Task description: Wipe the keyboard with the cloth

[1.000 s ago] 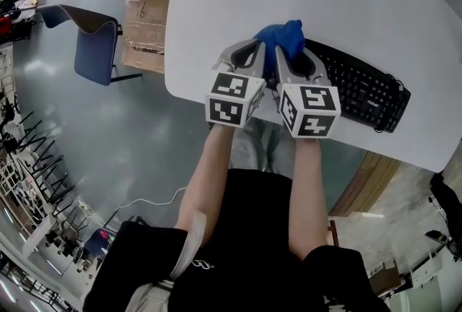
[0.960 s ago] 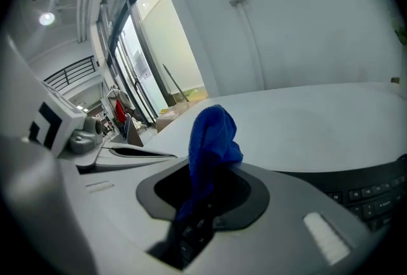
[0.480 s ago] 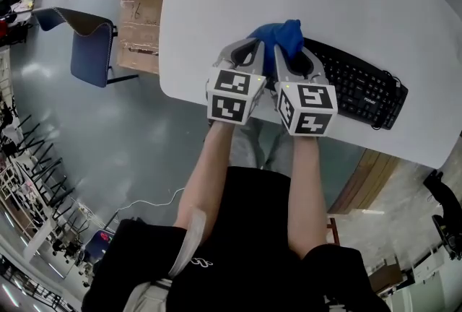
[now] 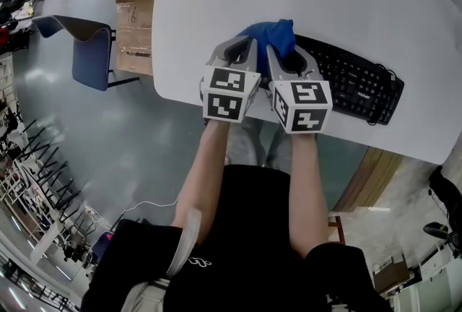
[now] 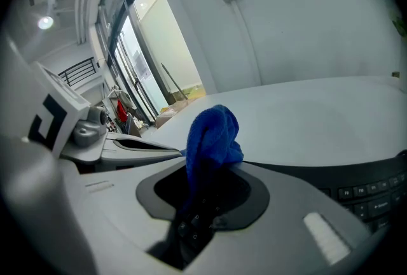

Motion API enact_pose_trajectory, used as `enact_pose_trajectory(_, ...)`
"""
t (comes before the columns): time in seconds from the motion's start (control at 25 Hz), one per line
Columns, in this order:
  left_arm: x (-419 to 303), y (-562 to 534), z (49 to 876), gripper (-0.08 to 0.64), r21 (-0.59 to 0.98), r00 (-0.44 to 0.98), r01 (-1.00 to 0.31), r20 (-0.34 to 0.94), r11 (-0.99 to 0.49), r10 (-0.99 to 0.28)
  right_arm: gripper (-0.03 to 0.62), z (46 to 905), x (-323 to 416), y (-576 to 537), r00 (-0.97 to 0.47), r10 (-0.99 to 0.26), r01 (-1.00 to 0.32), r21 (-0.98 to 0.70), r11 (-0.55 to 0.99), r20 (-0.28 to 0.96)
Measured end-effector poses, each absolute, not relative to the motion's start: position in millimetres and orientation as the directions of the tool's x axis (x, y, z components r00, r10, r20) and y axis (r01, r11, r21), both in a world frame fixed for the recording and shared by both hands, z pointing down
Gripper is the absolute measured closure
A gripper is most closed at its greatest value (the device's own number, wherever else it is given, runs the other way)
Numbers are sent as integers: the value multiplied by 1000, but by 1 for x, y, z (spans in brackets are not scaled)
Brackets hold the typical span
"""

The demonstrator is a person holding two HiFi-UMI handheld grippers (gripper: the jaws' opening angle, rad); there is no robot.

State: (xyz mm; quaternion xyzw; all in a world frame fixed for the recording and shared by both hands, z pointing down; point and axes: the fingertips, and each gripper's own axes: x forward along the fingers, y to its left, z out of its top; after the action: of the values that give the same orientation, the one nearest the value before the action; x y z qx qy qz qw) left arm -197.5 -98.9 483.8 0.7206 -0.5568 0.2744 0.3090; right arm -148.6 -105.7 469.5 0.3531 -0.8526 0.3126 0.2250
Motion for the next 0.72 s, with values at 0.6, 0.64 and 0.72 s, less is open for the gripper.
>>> enact_pose_trajectory(0.6,-167,-96,482,563,135,246,-966,747,-221,-617,499,468,-119,-102,-635,-467,-754,-365,545,615)
enact_pose_trajectory(0.64,-164,-96,482,565,136,249,-965,747,-224,-616,499,468,-116,-102,-633,-469,-756,-364,543,615)
enact_pose_trajectory(0.72,-158,-95,482,564,138,254,-963,746,-231,-615,499,468,-110,-101,-630,-473,-760,-363,540,616)
